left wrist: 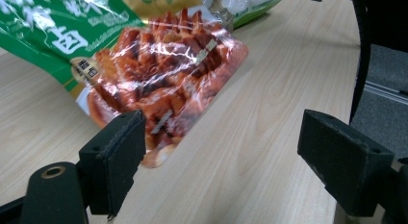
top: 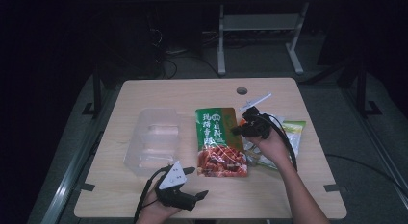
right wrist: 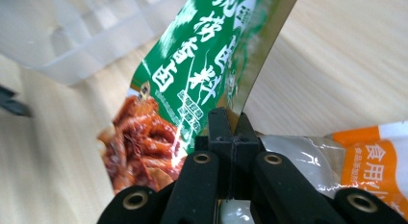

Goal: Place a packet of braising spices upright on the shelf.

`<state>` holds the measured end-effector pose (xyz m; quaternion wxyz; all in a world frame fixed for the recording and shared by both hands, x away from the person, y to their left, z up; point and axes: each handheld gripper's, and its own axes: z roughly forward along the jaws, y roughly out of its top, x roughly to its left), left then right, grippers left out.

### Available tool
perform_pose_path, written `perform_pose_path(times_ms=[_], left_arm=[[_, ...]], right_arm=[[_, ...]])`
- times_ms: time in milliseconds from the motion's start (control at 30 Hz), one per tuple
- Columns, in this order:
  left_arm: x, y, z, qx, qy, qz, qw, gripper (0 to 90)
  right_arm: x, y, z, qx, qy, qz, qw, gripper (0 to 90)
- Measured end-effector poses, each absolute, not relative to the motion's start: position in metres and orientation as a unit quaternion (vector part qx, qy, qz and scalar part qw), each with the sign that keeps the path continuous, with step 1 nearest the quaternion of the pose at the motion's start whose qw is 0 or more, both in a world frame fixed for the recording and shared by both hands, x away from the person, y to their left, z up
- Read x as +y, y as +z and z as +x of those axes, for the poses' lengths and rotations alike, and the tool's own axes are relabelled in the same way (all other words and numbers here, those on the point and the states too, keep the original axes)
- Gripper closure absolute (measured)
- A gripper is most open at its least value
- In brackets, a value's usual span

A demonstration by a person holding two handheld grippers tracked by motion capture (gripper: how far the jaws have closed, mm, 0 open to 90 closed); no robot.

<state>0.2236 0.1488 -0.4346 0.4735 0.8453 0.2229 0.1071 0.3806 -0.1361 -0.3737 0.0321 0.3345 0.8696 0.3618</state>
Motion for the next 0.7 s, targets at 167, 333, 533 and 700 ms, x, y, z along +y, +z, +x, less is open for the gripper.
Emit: perform_pose_path(times_ms=[167, 333, 533, 700], left_arm=[[0.146, -0.432, 0.224, 0.224, 0.101, 0.845, 0.475, 16.9], [0.142, -0.429, 0.226, 0.239, 0.116, 0.838, 0.476, 15.1], [0.128, -0.43, 0.242, 0.265, 0.132, 0.834, 0.465, 15.1], [0.116, -0.436, 0.266, 0.296, 0.106, 0.83, 0.461, 15.5]], right_arm=[[-0.139, -0.359, 0.359, 0.865, 0.39, 0.311, 0.047, 89.8], [-0.146, -0.352, 0.336, 0.861, 0.423, 0.273, 0.07, 89.8], [-0.164, -0.355, 0.317, 0.853, 0.446, 0.256, 0.083, 89.8], [-0.177, -0.359, 0.314, 0.849, 0.461, 0.248, 0.078, 89.8]])
